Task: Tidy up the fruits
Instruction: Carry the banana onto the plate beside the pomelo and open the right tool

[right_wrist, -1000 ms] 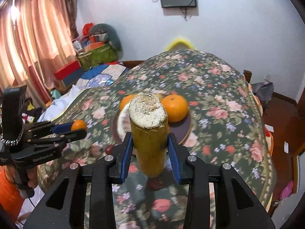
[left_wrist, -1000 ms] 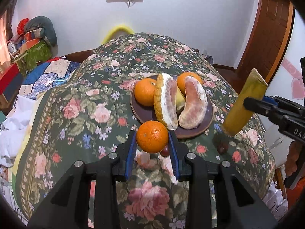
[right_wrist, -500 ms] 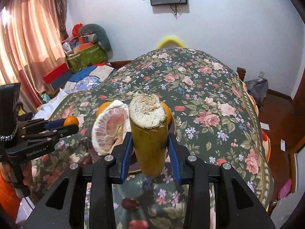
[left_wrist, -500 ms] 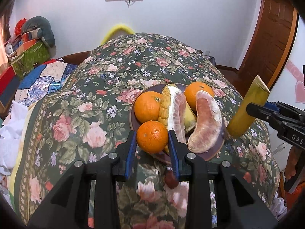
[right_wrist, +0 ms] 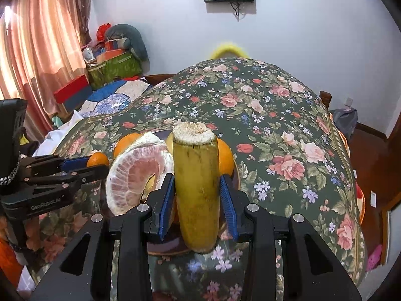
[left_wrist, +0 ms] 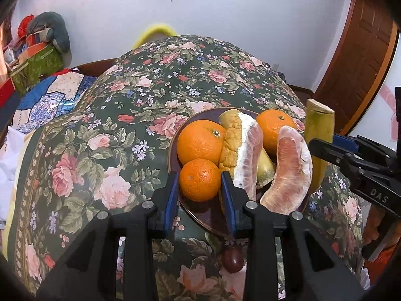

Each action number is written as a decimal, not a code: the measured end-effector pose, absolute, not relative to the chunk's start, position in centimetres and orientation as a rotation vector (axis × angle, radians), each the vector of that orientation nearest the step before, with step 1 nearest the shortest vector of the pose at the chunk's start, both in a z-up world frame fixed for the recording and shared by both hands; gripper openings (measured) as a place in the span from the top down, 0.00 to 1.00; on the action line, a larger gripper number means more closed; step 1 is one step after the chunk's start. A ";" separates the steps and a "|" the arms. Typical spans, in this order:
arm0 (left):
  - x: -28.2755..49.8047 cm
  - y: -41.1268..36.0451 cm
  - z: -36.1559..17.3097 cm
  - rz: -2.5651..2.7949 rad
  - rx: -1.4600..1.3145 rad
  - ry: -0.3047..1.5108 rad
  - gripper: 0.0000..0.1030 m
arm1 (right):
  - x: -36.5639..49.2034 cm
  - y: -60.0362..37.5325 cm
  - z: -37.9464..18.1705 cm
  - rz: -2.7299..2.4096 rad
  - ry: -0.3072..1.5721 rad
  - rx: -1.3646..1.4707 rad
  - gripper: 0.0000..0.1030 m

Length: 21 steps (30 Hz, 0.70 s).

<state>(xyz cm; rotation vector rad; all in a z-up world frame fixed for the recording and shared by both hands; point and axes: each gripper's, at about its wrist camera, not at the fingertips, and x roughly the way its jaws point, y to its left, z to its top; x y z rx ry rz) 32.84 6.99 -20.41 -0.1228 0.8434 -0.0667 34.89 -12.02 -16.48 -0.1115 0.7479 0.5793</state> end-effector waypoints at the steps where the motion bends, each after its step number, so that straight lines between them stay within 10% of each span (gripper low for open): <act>1: 32.8 7.0 -20.4 -0.067 -0.118 0.842 0.68 | 35.2 -12.0 -16.5 0.581 0.751 -0.105 0.68; 21: 32.0 7.3 -20.0 -0.042 -0.123 0.857 0.60 | 35.6 -12.8 -16.3 0.572 0.781 -0.105 0.57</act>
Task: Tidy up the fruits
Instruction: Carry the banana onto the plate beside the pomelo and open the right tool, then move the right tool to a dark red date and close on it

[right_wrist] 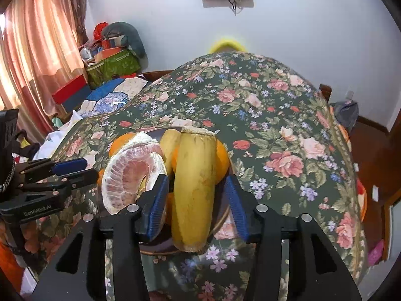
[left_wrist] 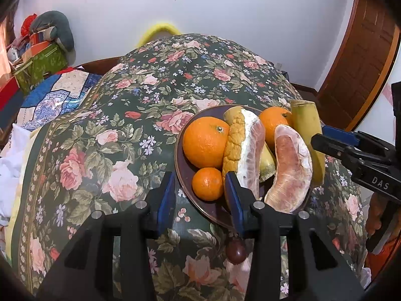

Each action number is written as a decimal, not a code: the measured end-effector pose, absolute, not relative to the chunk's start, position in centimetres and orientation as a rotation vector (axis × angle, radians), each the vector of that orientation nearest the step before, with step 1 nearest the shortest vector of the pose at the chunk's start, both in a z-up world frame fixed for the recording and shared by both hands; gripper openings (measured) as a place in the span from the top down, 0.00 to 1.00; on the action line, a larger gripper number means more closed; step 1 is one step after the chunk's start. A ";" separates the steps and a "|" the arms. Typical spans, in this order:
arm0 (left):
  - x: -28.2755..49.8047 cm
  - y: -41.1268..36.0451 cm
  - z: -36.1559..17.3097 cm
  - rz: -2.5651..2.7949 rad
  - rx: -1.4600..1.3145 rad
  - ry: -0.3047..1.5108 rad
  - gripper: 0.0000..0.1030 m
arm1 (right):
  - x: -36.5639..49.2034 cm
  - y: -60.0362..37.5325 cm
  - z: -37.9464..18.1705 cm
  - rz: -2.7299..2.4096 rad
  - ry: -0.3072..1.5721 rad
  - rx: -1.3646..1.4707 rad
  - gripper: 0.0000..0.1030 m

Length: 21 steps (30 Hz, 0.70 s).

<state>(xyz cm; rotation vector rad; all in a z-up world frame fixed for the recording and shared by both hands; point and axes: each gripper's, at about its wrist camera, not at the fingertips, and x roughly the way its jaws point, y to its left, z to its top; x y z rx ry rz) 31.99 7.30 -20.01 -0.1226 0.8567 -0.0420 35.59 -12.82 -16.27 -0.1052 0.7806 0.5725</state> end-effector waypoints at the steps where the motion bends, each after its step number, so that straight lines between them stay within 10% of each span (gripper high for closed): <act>1: 31.8 7.3 -19.9 -0.041 -0.124 0.856 0.60 | 35.3 -13.0 -16.1 0.570 0.779 -0.110 0.57; 21: 23.9 5.2 -14.1 -0.058 -0.074 0.765 0.54 | 28.3 -15.1 -12.3 0.554 0.727 -0.149 0.56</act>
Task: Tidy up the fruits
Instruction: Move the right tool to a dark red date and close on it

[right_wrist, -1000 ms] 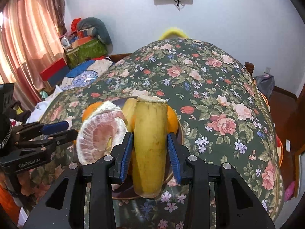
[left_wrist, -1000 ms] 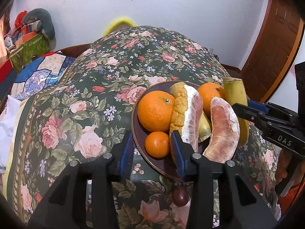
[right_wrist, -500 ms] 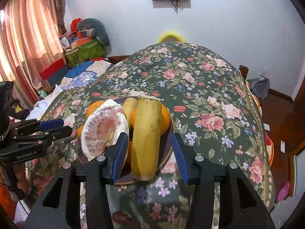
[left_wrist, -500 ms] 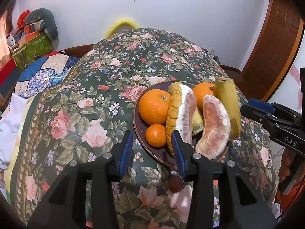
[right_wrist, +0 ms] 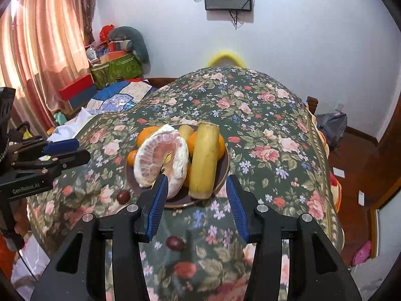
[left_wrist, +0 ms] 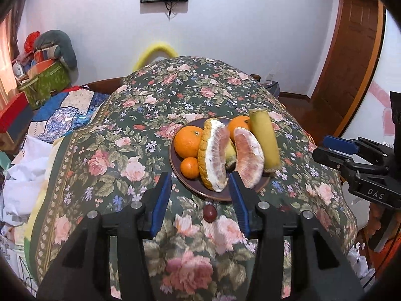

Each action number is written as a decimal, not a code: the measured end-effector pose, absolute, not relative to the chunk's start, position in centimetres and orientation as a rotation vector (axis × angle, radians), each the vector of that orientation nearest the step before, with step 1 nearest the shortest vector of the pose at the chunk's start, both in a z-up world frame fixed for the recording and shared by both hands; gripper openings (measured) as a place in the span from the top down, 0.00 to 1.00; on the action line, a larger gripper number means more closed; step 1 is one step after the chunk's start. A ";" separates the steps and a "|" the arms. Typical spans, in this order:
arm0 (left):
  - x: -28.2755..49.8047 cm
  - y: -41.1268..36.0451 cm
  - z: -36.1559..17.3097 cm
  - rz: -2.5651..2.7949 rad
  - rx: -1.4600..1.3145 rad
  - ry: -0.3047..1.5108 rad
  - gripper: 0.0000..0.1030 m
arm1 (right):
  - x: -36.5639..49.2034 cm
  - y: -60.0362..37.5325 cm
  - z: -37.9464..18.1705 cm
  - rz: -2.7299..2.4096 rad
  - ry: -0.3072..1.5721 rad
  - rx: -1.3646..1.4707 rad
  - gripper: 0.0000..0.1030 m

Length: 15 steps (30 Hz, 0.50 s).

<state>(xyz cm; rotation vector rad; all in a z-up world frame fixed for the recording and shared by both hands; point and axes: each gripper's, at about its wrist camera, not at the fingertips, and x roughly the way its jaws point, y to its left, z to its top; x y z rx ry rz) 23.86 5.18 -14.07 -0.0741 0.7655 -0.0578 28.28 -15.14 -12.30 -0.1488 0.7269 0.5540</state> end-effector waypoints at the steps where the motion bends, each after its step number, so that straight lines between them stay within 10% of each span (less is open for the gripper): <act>1: 23.5 5.1 -14.0 -0.058 -0.071 0.766 0.54 | 27.9 -15.2 -12.3 0.553 0.727 -0.149 0.54; 15: 20.6 4.1 -15.7 -0.077 -0.077 0.825 0.49 | 24.7 -15.3 -15.9 0.533 0.802 -0.185 0.48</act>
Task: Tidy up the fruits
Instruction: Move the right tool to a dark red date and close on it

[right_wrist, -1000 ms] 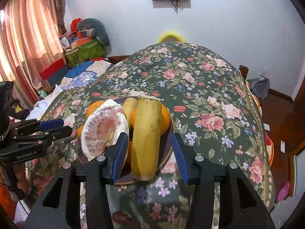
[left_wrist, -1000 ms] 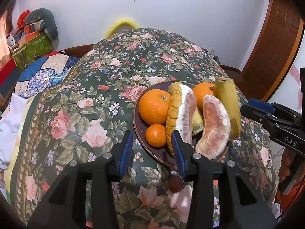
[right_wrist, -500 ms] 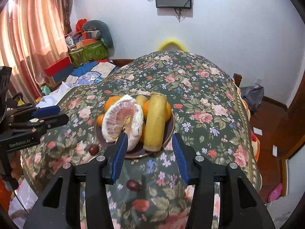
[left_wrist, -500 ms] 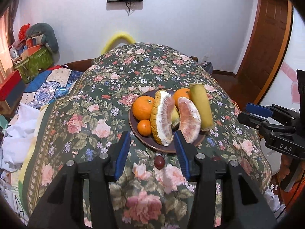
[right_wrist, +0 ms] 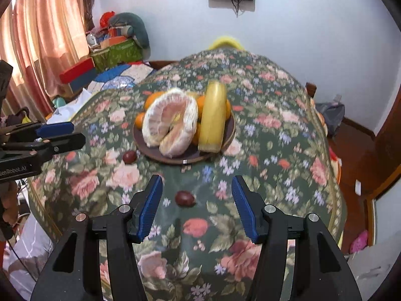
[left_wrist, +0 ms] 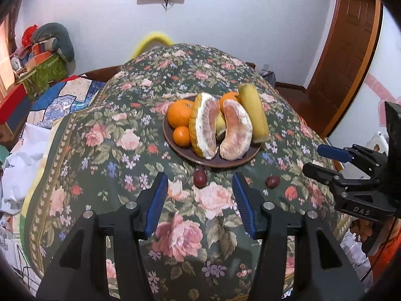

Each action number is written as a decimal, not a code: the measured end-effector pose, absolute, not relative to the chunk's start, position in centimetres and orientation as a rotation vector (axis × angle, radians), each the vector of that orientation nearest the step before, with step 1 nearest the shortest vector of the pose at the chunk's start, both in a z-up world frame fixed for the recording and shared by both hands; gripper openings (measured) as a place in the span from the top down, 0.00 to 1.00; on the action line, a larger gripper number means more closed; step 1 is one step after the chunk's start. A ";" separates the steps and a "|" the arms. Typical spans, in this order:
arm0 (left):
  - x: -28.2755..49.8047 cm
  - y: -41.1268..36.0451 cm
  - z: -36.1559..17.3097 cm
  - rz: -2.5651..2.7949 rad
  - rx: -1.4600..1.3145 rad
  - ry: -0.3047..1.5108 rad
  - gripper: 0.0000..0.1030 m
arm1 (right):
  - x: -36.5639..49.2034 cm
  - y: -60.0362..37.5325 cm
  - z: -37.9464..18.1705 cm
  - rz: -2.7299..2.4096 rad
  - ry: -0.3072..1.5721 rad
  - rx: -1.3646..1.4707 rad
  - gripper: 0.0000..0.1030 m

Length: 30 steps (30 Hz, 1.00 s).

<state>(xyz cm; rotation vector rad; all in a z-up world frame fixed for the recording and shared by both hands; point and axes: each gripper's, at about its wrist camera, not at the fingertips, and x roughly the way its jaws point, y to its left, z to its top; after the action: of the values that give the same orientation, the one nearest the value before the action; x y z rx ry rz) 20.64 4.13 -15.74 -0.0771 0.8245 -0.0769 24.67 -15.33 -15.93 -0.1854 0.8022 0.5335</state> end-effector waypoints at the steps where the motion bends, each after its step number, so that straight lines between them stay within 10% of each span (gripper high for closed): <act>1: 20.6 4.1 -16.0 -0.078 -0.074 0.830 0.49 | 24.7 -15.3 -16.4 0.532 0.814 -0.184 0.48; 15: 21.7 4.2 -19.4 -0.072 -0.061 0.887 0.49 | 26.0 -13.9 -21.4 0.567 0.939 -0.153 0.48; 23: 22.9 4.1 -21.0 -0.086 -0.078 0.928 0.49 | 25.8 -13.2 -21.8 0.584 0.928 -0.175 0.77; 30: 24.2 3.8 -21.8 -0.093 -0.079 0.943 0.49 | 26.1 -13.4 -21.3 0.611 0.917 -0.153 0.79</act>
<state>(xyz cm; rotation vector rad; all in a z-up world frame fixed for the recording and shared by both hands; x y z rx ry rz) 24.20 3.79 -21.78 -0.0787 0.9434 -0.0931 26.09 -13.36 -21.33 -0.1529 0.9169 0.6112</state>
